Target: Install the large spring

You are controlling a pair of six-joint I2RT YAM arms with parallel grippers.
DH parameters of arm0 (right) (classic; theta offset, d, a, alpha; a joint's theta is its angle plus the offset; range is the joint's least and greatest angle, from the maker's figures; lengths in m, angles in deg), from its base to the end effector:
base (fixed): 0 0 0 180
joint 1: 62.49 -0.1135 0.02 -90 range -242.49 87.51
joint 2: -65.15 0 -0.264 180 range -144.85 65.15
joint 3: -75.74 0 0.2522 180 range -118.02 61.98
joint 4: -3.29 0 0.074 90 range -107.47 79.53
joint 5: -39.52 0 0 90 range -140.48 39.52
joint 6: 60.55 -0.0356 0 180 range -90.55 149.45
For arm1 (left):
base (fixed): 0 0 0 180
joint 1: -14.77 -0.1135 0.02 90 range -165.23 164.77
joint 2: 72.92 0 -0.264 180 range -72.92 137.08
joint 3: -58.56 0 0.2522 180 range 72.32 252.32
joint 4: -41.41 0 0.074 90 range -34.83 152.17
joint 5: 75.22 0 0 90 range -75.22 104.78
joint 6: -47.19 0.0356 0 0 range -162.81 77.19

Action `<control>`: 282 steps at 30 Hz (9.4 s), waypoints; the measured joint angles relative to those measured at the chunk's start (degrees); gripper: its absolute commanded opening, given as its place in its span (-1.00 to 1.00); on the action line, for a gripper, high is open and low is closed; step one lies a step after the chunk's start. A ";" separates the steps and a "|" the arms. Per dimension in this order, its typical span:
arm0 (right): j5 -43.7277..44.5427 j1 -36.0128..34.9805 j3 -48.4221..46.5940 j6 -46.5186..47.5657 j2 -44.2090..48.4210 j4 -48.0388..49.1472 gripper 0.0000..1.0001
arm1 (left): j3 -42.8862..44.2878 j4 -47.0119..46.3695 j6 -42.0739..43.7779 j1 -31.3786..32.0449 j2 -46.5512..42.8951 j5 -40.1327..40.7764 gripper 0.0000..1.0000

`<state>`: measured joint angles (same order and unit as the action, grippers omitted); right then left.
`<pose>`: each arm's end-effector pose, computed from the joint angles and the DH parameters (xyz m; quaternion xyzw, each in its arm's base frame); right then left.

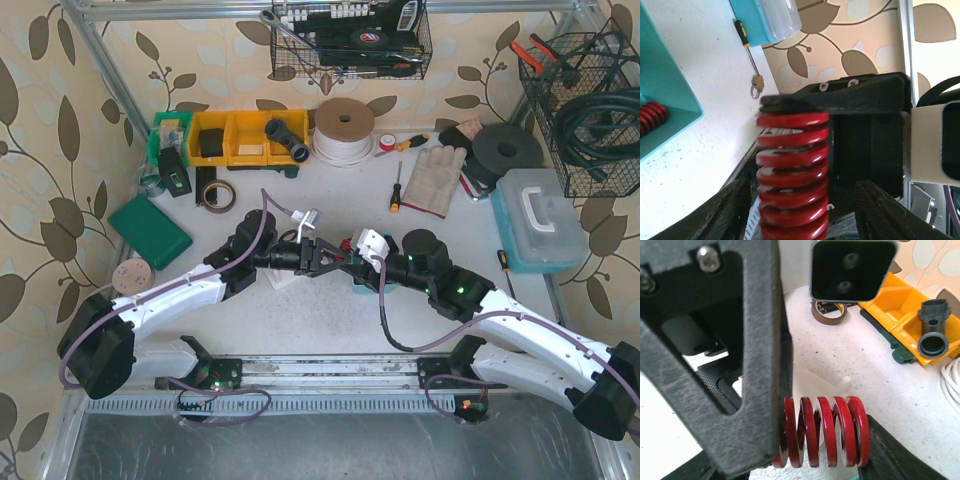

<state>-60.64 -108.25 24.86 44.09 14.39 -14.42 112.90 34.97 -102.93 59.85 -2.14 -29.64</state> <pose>0.1414 0.1542 0.2855 -0.4495 0.6683 0.2267 0.5476 0.1751 -0.2108 0.2741 0.1481 0.7349 -0.6486 0.1314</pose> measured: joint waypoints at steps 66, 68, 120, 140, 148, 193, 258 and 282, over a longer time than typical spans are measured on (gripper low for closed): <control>-37.29 16.90 -18.32 -59.34 -23.02 -26.08 0.51 | -0.15 34.25 37.62 17.66 -16.00 47.36 -1.00; -37.31 15.91 -18.56 -59.69 -24.59 -25.88 0.37 | -0.15 34.23 37.70 17.99 -15.93 47.41 -1.00; -41.24 11.39 -25.94 -53.59 -33.31 -30.84 -0.32 | -0.13 34.23 37.86 18.40 -13.31 47.45 -1.00; -33.64 11.26 -27.96 -49.72 -33.22 -33.48 -1.00 | 0.26 36.81 35.23 18.75 -15.87 54.58 0.58; -12.63 9.62 -33.97 -44.89 -31.30 -36.68 -1.00 | -6.10 38.71 28.11 18.60 -32.04 67.14 0.68; 22.12 -2.34 -65.22 -28.92 -64.59 -39.93 -1.00 | -16.26 33.94 16.20 -22.29 -34.56 26.60 0.36; 19.10 -0.28 -56.28 -31.28 -67.84 -25.44 -0.08 | -16.28 35.08 16.20 -23.41 -30.27 27.50 0.38; 18.82 16.57 -18.21 -42.23 -12.33 -28.20 0.07 | -16.52 31.28 16.13 -22.88 -28.83 22.18 0.60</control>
<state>-41.82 -91.68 6.65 1.86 2.06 -42.62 96.38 66.24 -86.80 36.96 -30.97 -7.46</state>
